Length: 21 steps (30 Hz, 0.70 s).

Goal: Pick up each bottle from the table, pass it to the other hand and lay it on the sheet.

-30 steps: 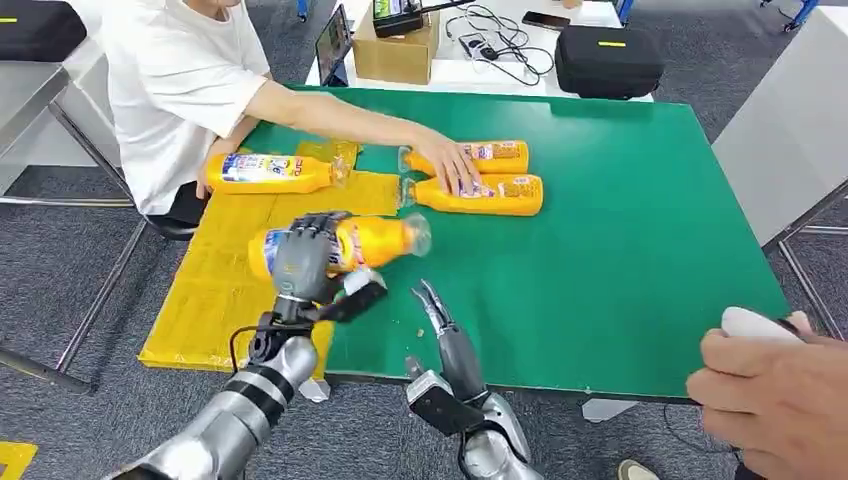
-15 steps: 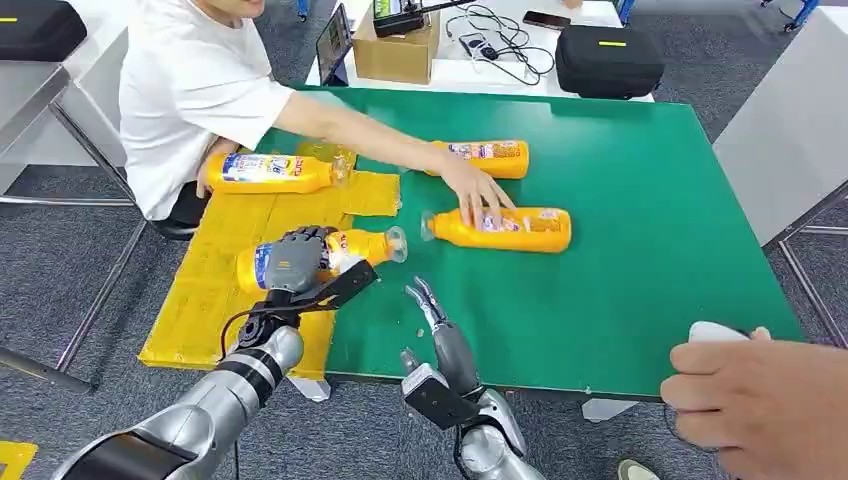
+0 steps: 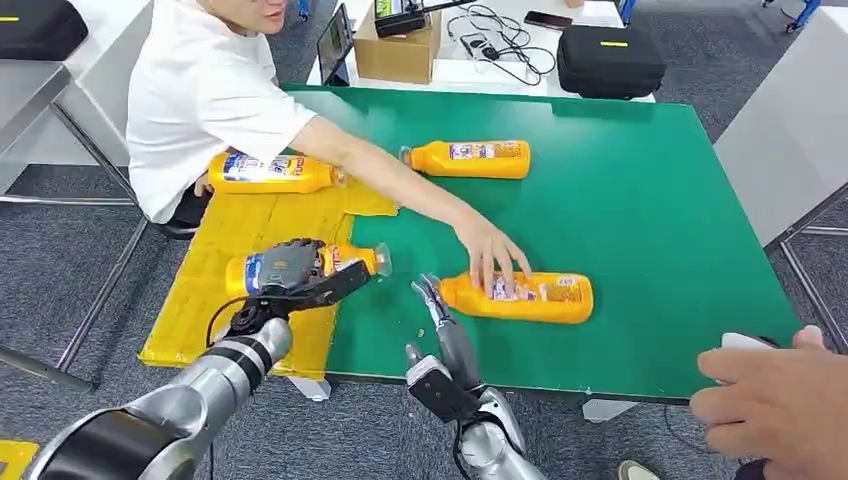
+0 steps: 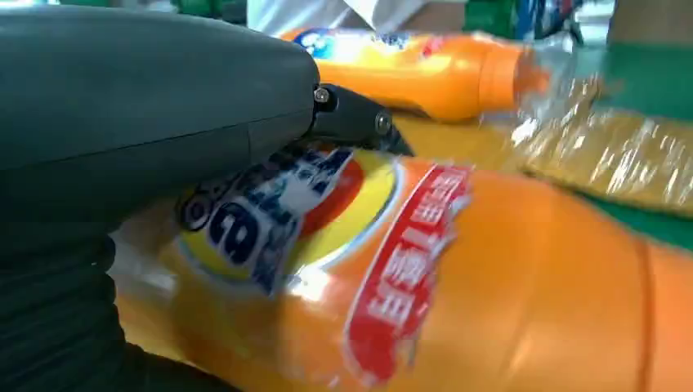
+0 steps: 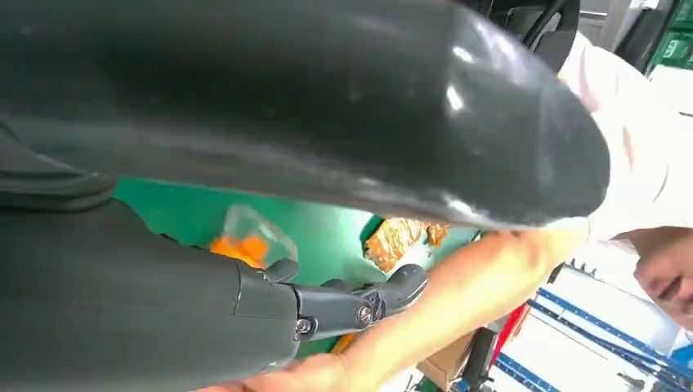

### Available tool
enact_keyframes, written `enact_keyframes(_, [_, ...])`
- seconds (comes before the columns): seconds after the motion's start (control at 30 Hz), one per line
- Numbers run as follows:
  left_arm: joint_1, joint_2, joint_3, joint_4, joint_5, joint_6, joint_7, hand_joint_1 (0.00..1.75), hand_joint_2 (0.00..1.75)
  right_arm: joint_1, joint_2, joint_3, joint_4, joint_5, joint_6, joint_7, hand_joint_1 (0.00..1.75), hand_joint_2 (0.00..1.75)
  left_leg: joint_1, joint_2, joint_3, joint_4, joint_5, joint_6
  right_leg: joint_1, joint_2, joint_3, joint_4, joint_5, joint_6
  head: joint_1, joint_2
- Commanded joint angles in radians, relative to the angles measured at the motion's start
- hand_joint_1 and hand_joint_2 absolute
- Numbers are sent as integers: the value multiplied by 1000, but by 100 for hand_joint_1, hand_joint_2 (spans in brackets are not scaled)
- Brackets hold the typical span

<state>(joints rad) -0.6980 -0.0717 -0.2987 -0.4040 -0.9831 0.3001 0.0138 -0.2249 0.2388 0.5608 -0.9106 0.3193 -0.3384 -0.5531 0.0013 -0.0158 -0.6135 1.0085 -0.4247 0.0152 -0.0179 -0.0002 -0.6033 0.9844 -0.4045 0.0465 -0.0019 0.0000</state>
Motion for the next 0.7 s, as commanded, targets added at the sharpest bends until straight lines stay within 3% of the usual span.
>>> enact_keyframes(0.03, [-64,5,-2,99,33,-126,47,0,0,-42,-6,-62,67,-9,7,14,0,0,0,3,3,0,-1,-1,1,2,3,0,0,-2,0,0])
enact_keyframes(0.33, [-65,1,-2,99,33,-128,48,0,0,-41,-7,-62,68,-9,8,14,0,0,2,4,10,0,-3,-2,3,2,9,-1,-2,-4,0,0])
enact_keyframes(0.37, [-65,1,-2,99,33,-128,48,0,0,-41,-7,-62,68,-9,8,14,0,0,0,1,5,-1,-1,-1,1,0,5,-1,-1,-2,0,0])
enact_keyframes(0.47, [-61,1,12,94,57,-224,36,0,0,-45,-4,-65,83,-4,25,18,0,0,1,3,6,0,-2,-1,1,1,5,0,-1,-2,0,0])
enact_keyframes(0.7, [-29,-23,71,64,162,-275,-111,0,0,-54,-9,-72,95,4,37,17,0,0,0,-1,9,-1,-1,-1,0,-1,10,-2,-1,-2,0,0])
